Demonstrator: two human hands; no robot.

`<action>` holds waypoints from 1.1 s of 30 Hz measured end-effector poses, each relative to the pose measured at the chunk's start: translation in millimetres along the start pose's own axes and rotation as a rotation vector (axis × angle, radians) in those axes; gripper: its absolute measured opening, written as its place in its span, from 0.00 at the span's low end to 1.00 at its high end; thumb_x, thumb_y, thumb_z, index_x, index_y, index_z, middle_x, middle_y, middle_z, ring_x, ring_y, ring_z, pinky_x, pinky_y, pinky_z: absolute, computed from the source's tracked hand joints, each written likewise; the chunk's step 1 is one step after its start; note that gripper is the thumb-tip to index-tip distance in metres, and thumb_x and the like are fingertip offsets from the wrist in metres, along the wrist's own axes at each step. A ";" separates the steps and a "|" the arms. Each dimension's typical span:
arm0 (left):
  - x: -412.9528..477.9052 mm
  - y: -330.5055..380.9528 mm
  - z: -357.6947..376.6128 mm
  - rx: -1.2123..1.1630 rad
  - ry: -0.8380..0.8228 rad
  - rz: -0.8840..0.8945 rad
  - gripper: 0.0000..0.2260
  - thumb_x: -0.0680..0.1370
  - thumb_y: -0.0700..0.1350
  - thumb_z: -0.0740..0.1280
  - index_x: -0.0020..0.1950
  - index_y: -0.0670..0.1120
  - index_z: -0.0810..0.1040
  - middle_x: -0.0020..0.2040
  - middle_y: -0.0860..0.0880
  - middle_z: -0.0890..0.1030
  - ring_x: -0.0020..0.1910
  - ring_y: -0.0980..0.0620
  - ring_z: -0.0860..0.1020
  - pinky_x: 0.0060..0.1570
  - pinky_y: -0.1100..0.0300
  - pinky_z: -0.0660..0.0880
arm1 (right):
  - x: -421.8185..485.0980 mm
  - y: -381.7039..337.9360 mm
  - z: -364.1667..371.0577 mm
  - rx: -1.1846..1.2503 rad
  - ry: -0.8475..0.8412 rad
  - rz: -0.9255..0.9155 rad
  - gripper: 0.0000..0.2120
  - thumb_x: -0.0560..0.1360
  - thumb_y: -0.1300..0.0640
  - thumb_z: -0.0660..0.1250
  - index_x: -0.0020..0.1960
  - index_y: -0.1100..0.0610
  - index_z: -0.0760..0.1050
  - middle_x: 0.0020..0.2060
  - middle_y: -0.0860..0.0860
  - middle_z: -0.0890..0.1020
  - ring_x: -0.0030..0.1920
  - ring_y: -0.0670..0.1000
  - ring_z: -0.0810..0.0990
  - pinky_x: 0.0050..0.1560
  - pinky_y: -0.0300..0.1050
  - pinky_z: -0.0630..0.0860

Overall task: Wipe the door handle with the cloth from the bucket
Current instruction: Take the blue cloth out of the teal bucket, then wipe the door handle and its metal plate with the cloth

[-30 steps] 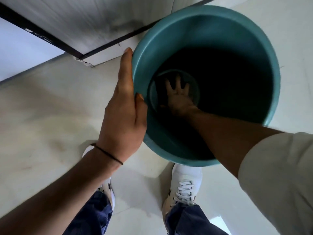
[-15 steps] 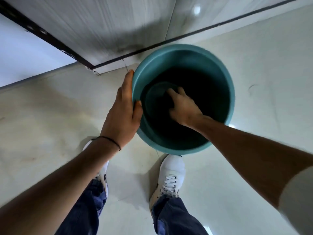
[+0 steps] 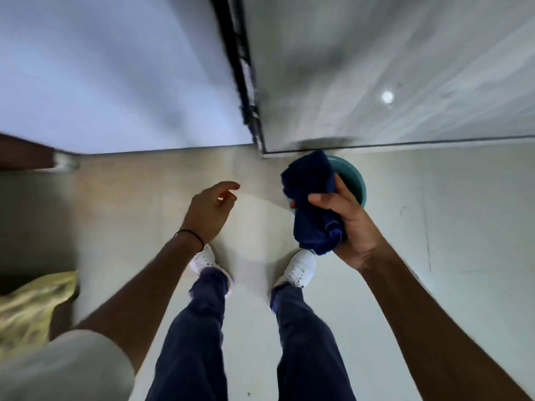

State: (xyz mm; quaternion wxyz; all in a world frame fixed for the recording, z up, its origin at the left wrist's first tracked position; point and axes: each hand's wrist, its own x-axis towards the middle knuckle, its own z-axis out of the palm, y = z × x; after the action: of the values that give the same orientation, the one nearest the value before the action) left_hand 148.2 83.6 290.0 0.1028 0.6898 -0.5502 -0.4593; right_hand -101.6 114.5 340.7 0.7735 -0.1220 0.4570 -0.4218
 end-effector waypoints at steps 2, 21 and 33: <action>-51.2 13.5 -49.5 -0.056 0.073 -0.008 0.14 0.76 0.47 0.61 0.58 0.53 0.81 0.50 0.47 0.85 0.48 0.46 0.82 0.57 0.48 0.79 | -34.2 -11.6 57.9 0.008 -0.049 -0.040 0.29 0.71 0.67 0.66 0.71 0.56 0.68 0.56 0.56 0.80 0.48 0.55 0.82 0.49 0.47 0.80; -266.5 -70.3 -451.9 -0.372 0.804 0.198 0.10 0.79 0.37 0.62 0.53 0.48 0.81 0.48 0.50 0.83 0.49 0.50 0.81 0.55 0.56 0.76 | -108.1 33.8 515.4 -0.262 -0.351 -0.249 0.27 0.72 0.75 0.55 0.67 0.59 0.72 0.60 0.67 0.78 0.59 0.68 0.80 0.55 0.61 0.80; -193.3 -105.8 -601.8 -0.244 0.890 0.170 0.12 0.81 0.42 0.61 0.62 0.46 0.79 0.53 0.53 0.79 0.51 0.55 0.75 0.48 0.74 0.69 | -7.0 10.5 684.8 -0.657 -0.274 -0.465 0.24 0.69 0.73 0.56 0.58 0.53 0.75 0.41 0.68 0.76 0.35 0.62 0.74 0.35 0.56 0.70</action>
State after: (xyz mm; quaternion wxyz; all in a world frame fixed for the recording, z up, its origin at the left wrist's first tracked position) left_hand 673.1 69.3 657.3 0.4464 0.7550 -0.4493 -0.1699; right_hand 457.1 -8.4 717.2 0.6313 -0.5168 0.4206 -0.3968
